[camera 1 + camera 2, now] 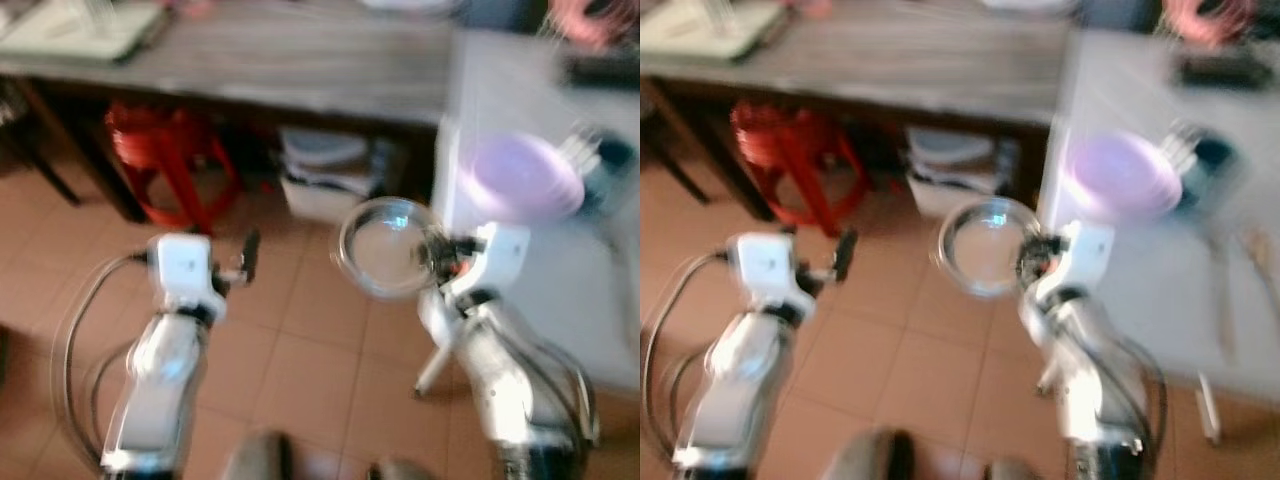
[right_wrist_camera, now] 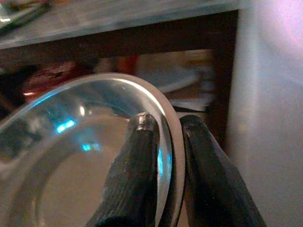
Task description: Setting the table
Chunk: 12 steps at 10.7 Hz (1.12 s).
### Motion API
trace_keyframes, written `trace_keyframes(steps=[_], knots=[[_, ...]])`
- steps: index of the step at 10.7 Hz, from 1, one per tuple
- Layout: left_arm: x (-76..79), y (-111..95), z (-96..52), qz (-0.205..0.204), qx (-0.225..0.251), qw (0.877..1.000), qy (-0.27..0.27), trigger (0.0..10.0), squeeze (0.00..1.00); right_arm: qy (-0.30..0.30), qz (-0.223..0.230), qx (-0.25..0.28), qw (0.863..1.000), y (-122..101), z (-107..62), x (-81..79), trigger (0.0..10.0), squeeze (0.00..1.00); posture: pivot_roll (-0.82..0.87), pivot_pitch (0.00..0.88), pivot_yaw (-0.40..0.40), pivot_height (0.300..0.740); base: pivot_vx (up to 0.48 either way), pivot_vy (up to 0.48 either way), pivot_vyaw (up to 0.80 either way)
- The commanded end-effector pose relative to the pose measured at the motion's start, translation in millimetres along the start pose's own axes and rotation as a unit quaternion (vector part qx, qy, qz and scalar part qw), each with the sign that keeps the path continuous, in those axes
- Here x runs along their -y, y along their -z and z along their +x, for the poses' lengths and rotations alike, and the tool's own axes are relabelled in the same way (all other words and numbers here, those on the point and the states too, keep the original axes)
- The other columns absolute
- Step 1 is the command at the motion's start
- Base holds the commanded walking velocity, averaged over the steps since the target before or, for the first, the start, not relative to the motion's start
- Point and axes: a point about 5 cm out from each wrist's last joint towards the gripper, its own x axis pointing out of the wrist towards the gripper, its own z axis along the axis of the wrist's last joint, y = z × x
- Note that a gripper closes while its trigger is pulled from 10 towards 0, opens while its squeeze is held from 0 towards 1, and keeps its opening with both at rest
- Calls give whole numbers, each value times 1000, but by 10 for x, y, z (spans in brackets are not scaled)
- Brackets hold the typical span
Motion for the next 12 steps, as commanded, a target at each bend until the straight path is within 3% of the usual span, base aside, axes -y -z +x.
trace_keyframes(steps=[1,4,8,12], knots=[[54,-5,-26,-13,-1,1000,2,10000,0,13,-13,8,1000,-33,-53,71,10000,0,28,137,33,740,379,296,0],[-2,48,-81,4,-12,1000,-6,10000,0,2,-14,1,1000,3,-33,21,10000,0,31,146,32,740,316,361,0],[66,-50,25,30,12,999,24,10000,0,18,-20,7,1000,-27,-19,47,10000,0,11,150,47,740,295,378,0],[134,-96,36,32,25,998,47,10000,0,45,-53,18,997,-132,115,96,10000,0,14,159,49,740,473,0,0]])
